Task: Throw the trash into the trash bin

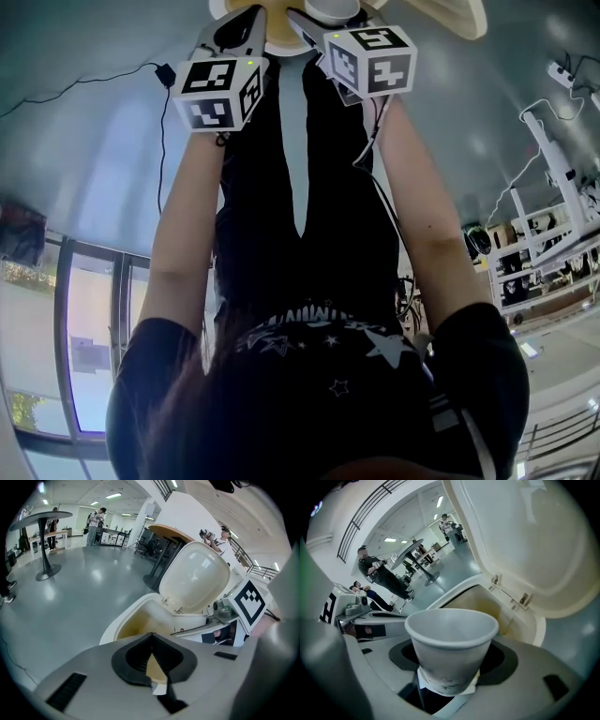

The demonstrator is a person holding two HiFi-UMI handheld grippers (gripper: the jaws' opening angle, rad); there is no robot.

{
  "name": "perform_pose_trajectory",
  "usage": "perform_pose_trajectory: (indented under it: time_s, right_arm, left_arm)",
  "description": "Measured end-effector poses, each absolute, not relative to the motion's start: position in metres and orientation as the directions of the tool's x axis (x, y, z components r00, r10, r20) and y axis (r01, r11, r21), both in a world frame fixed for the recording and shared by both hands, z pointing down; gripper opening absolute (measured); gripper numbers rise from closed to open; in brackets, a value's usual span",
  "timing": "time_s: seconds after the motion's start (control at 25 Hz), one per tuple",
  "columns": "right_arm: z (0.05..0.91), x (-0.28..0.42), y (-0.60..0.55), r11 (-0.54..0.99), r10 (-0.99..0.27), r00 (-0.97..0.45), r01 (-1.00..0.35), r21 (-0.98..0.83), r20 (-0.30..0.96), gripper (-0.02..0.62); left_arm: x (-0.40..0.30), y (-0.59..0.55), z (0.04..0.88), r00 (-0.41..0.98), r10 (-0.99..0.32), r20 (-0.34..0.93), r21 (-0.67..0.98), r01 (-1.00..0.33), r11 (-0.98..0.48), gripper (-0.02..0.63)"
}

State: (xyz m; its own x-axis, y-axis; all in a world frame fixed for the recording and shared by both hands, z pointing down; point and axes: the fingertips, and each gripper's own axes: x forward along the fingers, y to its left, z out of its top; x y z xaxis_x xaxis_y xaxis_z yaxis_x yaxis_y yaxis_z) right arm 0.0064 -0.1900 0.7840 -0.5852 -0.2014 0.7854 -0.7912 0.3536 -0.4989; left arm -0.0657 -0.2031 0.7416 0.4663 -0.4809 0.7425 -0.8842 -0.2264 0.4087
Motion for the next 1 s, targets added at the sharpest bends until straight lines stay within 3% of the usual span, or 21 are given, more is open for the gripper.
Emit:
perform_pose_trajectory:
  time_s: [0.76,1.0]
  right_arm:
    - [0.795,-0.003,-0.182,0.331,-0.152,-0.584,-0.790,-0.516,0.797,0.311]
    - [0.793,0.000,-0.184,0.332,-0.148,-0.570,-0.798,-0.502,0.808,0.368]
  left_arm:
    - [-0.069,-0.191,0.752,0.467,-0.469,0.750,0.409,-0.884,-0.227,0.011]
    - [-0.068,-0.196,0.748,0.467,-0.469,0.750,0.404,-0.884,-0.235,0.011]
